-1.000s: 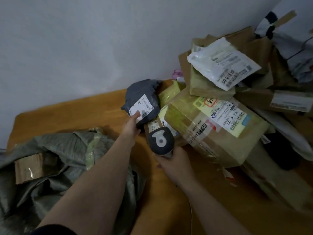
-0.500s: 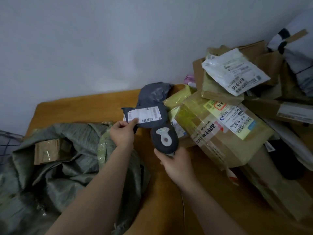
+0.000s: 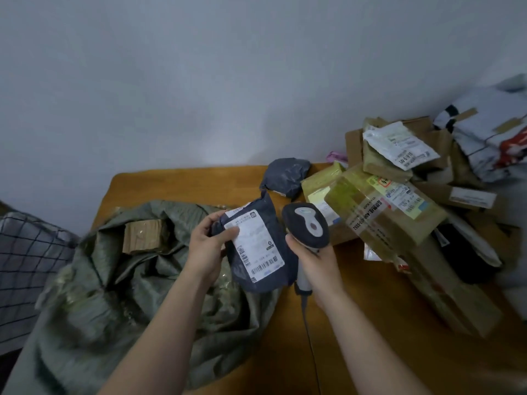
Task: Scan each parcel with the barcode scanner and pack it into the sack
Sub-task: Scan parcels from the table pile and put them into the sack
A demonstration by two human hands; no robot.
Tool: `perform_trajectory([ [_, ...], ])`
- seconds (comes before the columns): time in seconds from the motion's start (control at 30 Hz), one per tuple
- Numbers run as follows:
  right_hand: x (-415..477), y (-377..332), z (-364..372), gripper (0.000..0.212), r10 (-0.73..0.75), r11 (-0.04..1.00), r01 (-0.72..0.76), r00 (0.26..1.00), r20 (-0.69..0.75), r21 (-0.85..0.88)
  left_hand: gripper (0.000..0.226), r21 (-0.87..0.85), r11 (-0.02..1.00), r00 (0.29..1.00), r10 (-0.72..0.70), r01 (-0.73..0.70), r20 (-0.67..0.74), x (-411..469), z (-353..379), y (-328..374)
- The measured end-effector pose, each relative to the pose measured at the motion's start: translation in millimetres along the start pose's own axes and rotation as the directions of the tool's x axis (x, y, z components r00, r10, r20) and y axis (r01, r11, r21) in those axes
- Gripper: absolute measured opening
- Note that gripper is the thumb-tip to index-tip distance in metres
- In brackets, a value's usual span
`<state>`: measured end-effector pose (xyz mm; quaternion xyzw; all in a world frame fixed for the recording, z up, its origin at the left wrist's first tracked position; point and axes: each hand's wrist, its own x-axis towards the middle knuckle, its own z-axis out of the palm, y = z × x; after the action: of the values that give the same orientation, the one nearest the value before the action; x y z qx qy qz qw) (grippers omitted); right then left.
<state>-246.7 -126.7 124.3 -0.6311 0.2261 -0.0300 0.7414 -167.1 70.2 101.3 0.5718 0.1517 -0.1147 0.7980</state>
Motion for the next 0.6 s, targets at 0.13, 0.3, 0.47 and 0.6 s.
perform_trajectory([
  [0.13, -35, 5, 20, 0.019, 0.040, 0.999, -0.040, 0.999, 0.035, -0.001, 0.046, -0.063, 0.997, 0.999, 0.040, -0.041, -0.023, -19, -10, 7],
  [0.3, -69, 19, 44, 0.016, 0.056, 0.998, -0.055, 0.998, -0.013, 0.023, 0.073, 0.055, 0.986, 0.987, 0.158, -0.158, 0.006, -50, -26, 5],
  [0.47, -86, 13, 55, 0.015, 0.023, 0.996, -0.017, 0.998, -0.064, 0.092, 0.066, 0.147, 0.970, 0.978, 0.180, -0.194, 0.101, -86, -42, 9],
  [0.6, -89, 1, 54, 0.016, 0.019, 0.988, -0.010, 0.998, -0.056, 0.156, 0.067, 0.237, 0.950, 0.967, 0.158, -0.204, 0.199, -105, -49, 11],
])
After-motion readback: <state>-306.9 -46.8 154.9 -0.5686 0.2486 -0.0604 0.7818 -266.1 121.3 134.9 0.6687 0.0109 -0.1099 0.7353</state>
